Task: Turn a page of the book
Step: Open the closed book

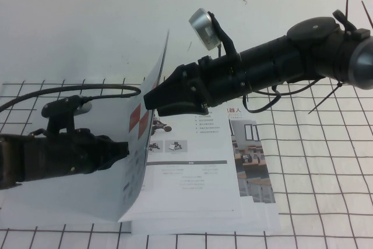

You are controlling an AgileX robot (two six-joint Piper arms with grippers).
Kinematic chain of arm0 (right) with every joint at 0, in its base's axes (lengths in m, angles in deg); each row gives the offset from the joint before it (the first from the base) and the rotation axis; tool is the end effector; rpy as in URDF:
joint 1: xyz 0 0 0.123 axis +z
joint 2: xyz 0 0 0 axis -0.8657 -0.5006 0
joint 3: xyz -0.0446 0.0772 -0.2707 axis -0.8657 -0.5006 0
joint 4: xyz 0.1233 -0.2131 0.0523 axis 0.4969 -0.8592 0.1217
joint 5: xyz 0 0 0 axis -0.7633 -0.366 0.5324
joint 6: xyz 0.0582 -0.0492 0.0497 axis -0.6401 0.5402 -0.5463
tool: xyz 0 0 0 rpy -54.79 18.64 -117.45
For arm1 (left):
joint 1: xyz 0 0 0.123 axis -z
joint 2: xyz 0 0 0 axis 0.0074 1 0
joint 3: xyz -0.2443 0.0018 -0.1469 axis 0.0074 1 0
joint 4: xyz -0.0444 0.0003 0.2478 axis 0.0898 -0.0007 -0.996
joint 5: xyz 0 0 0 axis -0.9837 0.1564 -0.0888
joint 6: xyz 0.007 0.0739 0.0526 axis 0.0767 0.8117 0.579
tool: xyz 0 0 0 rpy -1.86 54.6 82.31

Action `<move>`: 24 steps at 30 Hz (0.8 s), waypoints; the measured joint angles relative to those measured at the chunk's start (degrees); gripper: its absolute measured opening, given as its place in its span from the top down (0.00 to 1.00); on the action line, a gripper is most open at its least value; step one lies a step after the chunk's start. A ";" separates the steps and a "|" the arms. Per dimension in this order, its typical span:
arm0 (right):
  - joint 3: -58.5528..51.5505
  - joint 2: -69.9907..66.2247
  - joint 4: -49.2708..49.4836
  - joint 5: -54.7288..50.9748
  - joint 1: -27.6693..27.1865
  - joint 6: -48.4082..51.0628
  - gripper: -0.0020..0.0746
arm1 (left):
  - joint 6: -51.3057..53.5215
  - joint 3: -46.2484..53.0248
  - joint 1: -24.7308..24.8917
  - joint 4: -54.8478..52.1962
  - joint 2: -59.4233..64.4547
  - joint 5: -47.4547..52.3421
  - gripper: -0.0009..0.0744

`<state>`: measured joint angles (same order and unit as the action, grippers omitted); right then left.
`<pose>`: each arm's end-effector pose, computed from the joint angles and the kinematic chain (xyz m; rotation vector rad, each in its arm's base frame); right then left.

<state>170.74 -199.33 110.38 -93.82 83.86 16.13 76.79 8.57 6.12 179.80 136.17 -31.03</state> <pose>0.3783 0.2536 0.2456 -0.6220 2.2802 1.5967 0.3055 -0.0723 0.1618 -0.0225 2.3917 -0.6948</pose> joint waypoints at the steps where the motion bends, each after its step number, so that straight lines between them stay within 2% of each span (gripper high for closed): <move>1: 0.00 0.00 0.00 0.00 0.00 0.02 0.43 | 0.12 0.00 0.00 0.00 -0.78 0.00 0.99; 8: 0.00 0.00 0.44 0.00 0.00 0.36 0.43 | 0.00 0.00 0.00 -0.13 -11.93 -1.46 0.99; 15: 0.00 0.00 0.44 0.00 0.00 1.11 0.43 | -7.13 6.87 0.00 -7.11 -34.60 -4.89 0.99; 20: 0.00 0.00 0.44 0.10 0.00 1.61 0.43 | -9.29 15.44 0.00 -8.59 -49.37 -0.37 0.99; 24: 0.00 0.00 0.44 0.18 0.00 1.73 0.43 | -11.06 19.71 0.00 -9.61 -54.38 5.98 0.99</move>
<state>170.74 -199.33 110.82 -93.64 83.86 17.86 65.73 28.28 6.12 170.19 81.79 -25.05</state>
